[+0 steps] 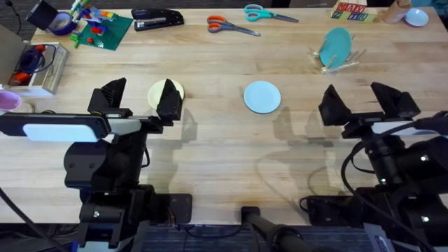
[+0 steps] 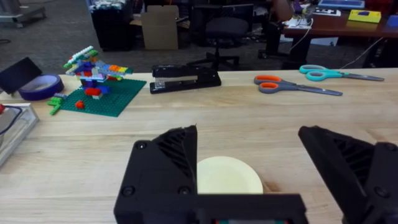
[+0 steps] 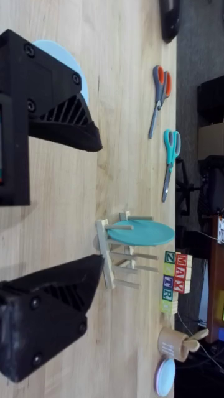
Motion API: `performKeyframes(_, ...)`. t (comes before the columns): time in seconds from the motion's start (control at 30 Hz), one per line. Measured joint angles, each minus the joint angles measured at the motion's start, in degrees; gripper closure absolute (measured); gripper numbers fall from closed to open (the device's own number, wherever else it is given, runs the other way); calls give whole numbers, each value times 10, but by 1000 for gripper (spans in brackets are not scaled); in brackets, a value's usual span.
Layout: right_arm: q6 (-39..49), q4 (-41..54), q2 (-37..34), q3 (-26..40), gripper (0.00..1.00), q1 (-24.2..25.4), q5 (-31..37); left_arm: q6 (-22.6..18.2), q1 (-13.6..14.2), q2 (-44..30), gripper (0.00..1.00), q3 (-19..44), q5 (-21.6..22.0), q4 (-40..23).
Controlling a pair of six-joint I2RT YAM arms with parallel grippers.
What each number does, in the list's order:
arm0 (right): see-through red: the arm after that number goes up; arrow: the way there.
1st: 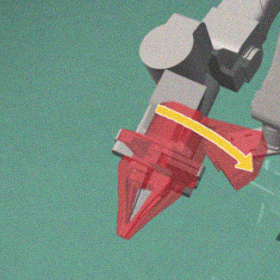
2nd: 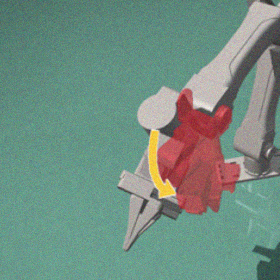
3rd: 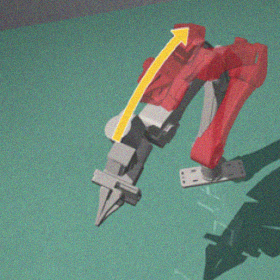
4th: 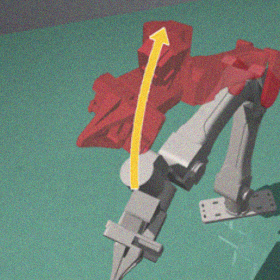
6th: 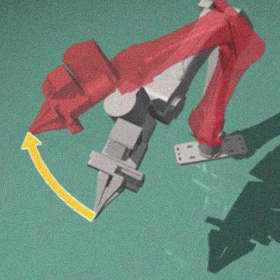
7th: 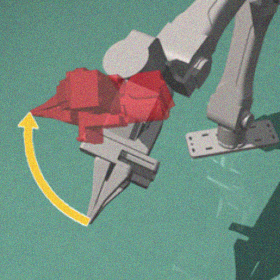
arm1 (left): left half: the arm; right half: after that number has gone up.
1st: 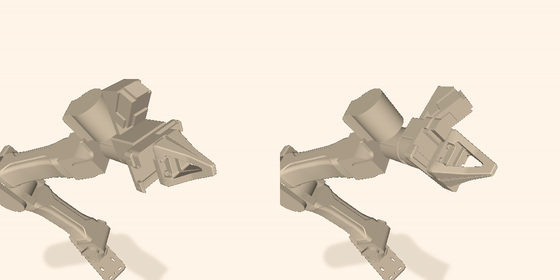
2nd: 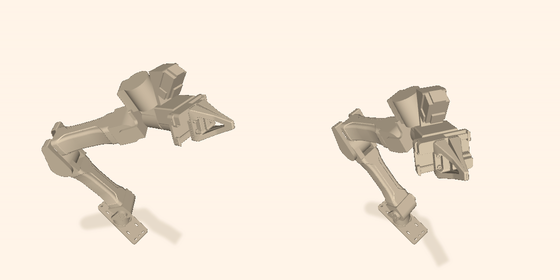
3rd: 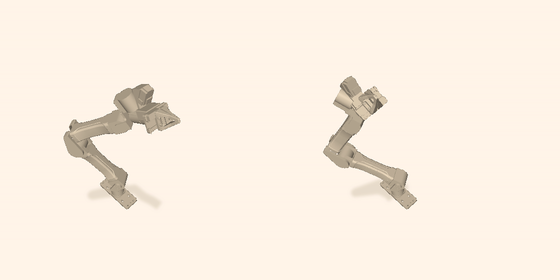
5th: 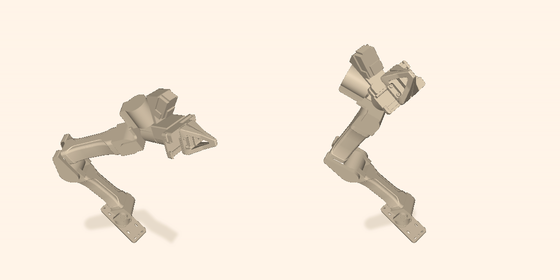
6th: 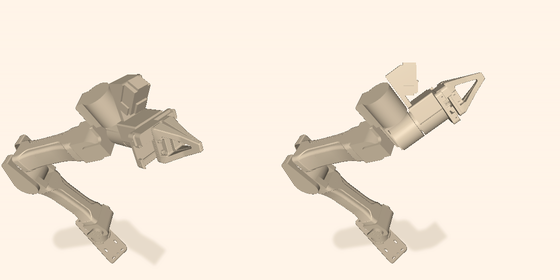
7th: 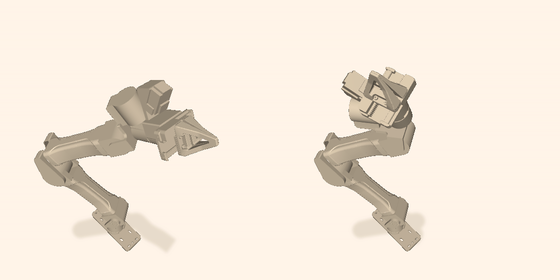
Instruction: Pick up the plates from the table one by one and place each into a slot on the dish rack.
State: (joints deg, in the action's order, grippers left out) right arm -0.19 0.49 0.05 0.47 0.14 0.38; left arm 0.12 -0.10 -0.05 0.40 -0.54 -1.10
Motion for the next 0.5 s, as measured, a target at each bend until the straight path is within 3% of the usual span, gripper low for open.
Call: performKeyframes(0.5,0,11,0,1,6,-1,0,-1,2,0,8,0,0,-2)
